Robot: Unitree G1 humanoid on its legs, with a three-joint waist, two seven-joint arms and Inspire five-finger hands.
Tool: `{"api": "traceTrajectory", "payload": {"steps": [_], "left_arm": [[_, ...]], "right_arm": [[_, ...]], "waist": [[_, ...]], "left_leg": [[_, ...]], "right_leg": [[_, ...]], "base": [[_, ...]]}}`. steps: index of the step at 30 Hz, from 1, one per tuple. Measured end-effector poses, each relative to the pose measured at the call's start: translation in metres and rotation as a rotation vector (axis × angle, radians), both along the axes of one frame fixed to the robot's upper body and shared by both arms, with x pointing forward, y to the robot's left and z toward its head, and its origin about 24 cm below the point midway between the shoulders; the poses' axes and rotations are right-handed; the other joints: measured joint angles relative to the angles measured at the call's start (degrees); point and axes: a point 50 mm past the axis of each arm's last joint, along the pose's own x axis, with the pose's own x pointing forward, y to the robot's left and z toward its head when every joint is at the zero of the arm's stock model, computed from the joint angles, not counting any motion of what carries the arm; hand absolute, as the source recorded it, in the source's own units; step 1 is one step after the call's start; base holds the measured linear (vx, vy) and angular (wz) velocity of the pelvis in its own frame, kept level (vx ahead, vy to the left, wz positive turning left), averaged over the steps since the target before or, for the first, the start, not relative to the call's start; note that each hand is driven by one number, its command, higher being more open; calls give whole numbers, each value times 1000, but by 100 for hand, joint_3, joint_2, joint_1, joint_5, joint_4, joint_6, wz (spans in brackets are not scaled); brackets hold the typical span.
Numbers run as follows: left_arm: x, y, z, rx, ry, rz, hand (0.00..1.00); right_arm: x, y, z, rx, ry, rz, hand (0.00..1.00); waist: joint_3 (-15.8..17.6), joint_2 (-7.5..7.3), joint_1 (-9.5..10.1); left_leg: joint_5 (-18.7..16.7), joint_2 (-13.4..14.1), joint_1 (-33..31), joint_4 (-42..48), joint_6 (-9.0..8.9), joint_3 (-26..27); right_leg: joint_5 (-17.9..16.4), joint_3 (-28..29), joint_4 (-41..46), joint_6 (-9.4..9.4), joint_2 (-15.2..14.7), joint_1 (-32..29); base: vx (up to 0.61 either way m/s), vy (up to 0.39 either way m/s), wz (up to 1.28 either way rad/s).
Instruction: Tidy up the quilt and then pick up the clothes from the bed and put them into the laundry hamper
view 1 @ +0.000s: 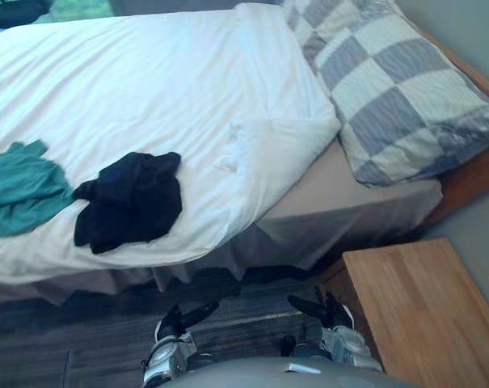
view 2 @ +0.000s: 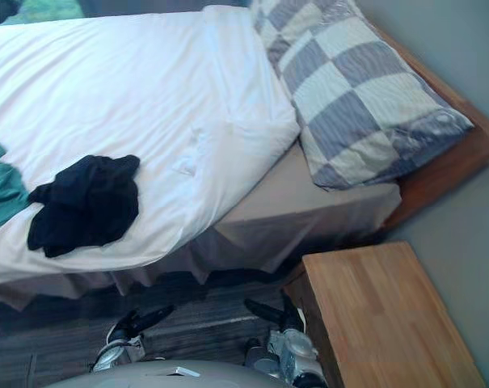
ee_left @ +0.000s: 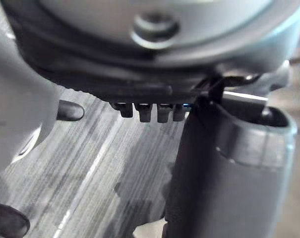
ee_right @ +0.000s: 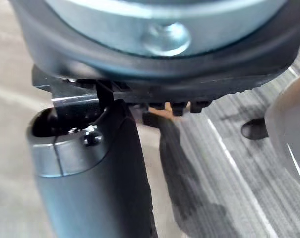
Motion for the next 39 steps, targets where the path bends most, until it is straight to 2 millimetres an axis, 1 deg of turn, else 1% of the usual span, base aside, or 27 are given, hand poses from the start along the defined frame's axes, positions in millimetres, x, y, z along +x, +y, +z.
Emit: {"api": "traceTrajectory", "payload": {"steps": [1, 2, 3, 4, 5, 6, 7, 9, 10, 12, 13, 14, 15, 17, 20, 22, 23, 24, 25, 26, 28, 29, 31, 34, 36, 37, 39], "left_arm": [[-7, 5, -1, 10, 19, 11, 100], [-13, 8, -2, 19, 33, 13, 100], [-25, 14, -3, 33, 63, 19, 100], [-34, 17, -4, 33, 82, 34, 100], [-36, 19, -4, 37, 88, 37, 100], [-44, 23, -4, 46, 108, 27, 100], [-47, 25, -4, 49, 112, 23, 100], [-55, 28, -5, 48, 127, 17, 100], [-56, 29, -5, 48, 128, 10, 100], [-58, 31, -5, 50, 133, -35, 100], [-58, 31, -4, 52, 133, -54, 100], [-55, 31, -4, 54, 130, -88, 100], [-53, 31, -4, 59, 127, -121, 100], [-50, 30, -3, 62, 123, -152, 100], [-43, 30, -1, 77, 107, -201, 100], [-35, 28, 0, 74, 88, -226, 100], [-33, 27, 0, 73, 82, -233, 100], [-26, 25, 1, 73, 63, -249, 100], [-21, 25, 2, 80, 43, -253, 100], [-18, 25, 3, 82, 33, -253, 100], [-12, 26, 6, 88, 3, -248, 100], [-10, 26, 7, 88, -5, -245, 100], [-4, 25, 8, 79, -27, -228, 100], [-2, 26, 9, 86, -43, -225, 100], [1, 26, 11, 89, -61, -230, 100], [2, 26, 11, 91, -67, -233, 100], [7, 22, 14, 82, -104, -239, 100]], "right_arm": [[3, 2, 7, 17, -56, -36, 100], [2, 2, 11, 18, -82, -47, 100], [2, -5, 21, 3, -137, -72, 100], [4, -20, 35, -40, -206, -126, 100], [5, -29, 43, -69, -240, -161, 100], [10, -50, 61, -138, -317, -228, 100], [14, -61, 72, -175, -359, -255, 100], [32, -100, 116, -335, -522, -291, 100], [37, -107, 128, -371, -564, -290, 100], [64, -124, 172, -476, -727, -258, 100], [70, -127, 182, -497, -767, -249, 100], [82, -129, 199, -543, -822, -213, 100], [95, -128, 213, -575, -867, -172, 100], [109, -122, 227, -596, -914, -119, 100], [142, -101, 256, -627, -1010, 30, 100], [167, -78, 283, -669, -1094, 153, 100], [172, -72, 291, -685, -1121, 180, 100], [183, -61, 309, -704, -1177, 222, 100], [192, -52, 325, -744, -1214, 259, 100], [196, -49, 333, -754, -1232, 269, 100], [211, -38, 362, -810, -1288, 306, 100], [214, -35, 369, -818, -1302, 311, 100], [223, -27, 390, -833, -1341, 326, 100], [231, -20, 402, -864, -1343, 365, 100], [235, -15, 412, -922, -1342, 399, 100], [235, -14, 414, -929, -1345, 408, 100], [235, -12, 423, -1003, -1344, 463, 100]], "waist": [[-7, -79, -22], [-32, -117, -49], [-83, -183, -105], [-119, -211, -125], [-155, -239, -132], [-225, -266, -141], [-255, -281, -155], [-358, -313, -248], [-360, -317, -261], [-367, -329, -384], [-368, -330, -413], [-365, -326, -418], [-358, -315, -426], [-355, -311, -437], [-319, -276, -408], [-220, -213, -347], [-176, -200, -326], [-42, -187, -288], [14, -187, -238], [51, -190, -213], [229, -209, -157], [273, -195, -139], [490, -114, -52], [662, -32, -3], [897, 45, 35], [949, 61, 38], [1125, 190, 90]], "left_leg": [[11, -27, 13, 3, -15, 90], [17, -57, 26, -37, -26, 92], [18, -131, 31, -144, -31, 101], [20, -192, 74, -241, -33, 125], [36, -232, 84, -297, -41, 125], [79, -294, 91, -396, -42, 145], [89, -321, 92, -429, -42, 149], [142, -388, 118, -542, -44, 144], [151, -392, 147, -568, -55, 151], [223, -413, 217, -696, -100, 151], [275, -430, 228, -759, -120, 147], [360, -456, 241, -886, -120, 132], [428, -467, 234, -979, -138, 97], [504, -465, 166, -1025, -141, 1], [652, -462, 11, -1172, -131, -142], [690, -437, -149, -1173, -84, -241], [704, -440, -198, -1172, -67, -282], [730, -449, -269, -1164, -35, -335], [769, -467, -396, -1162, 7, -368], [786, -474, -456, -1156, 24, -394], [862, -537, -655, -1143, 95, -528], [873, -550, -705, -1133, 109, -564], [903, -560, -885, -1061, 153, -640], [944, -569, -1060, -1045, 212, -667], [969, -598, -1232, -980, 250, -688], [974, -614, -1294, -956, 258, -699], [1017, -659, -1547, -935, 318, -701]], "right_leg": [[6, 0, -69, 0, -30, 39], [22, 5, -106, 18, -50, 54], [23, 6, -157, 18, -90, 75], [59, 9, -220, 70, -123, 116], [76, 6, -274, 68, -147, 133], [135, 8, -368, 92, -178, 142], [152, 8, -400, 100, -193, 144], [227, -12, -527, 141, -219, 184], [252, -12, -570, 140, -215, 214], [274, -30, -646, 130, -200, 275], [276, -38, -645, 131, -201, 267], [279, -45, -645, 136, -197, 237], [280, -73, -645, 138, -188, 203], [281, -155, -644, 138, -185, 163], [332, -271, -645, 127, -154, 19], [460, -333, -695, 75, -121, -77], [513, -355, -752, 76, -121, -76], [610, -366, -821, 65, -124, -95], [709, -367, -897, 69, -133, -172], [769, -375, -954, 69, -138, -189], [842, -453, -1021, 80, -207, -278], [864, -478, -1028, 66, -218, -308], [995, -509, -1042, 39, -222, -417], [1121, -506, -1050, 42, -227, -569], [1212, -507, -1059, 45, -292, -704], [1218, -505, -1060, 47, -304, -748], [1296, -509, -1086, 75, -341, -972]], "base": [[-3, 28, 6], [-2, 40, 1], [6, 53, 2], [18, 61, 5], [45, 68, 1], [38, 43, 1], [54, 44, 1], [76, 19, 3], [66, 4, -1], [0, 0, 0], [-10, -16, 4], [-23, -18, 6], [-31, -18, 8], [-43, -25, 21], [-60, -22, 22], [-101, -9, 16], [-109, 4, 18], [-122, 15, 16], [-131, 19, 13], [-156, 26, 20], [-135, 19, 28], [-116, 6, 20], [-107, 5, 14], [-92, 11, 7], [-75, 34, 3], [-69, 34, 4], [-68, 22, 5]]}}
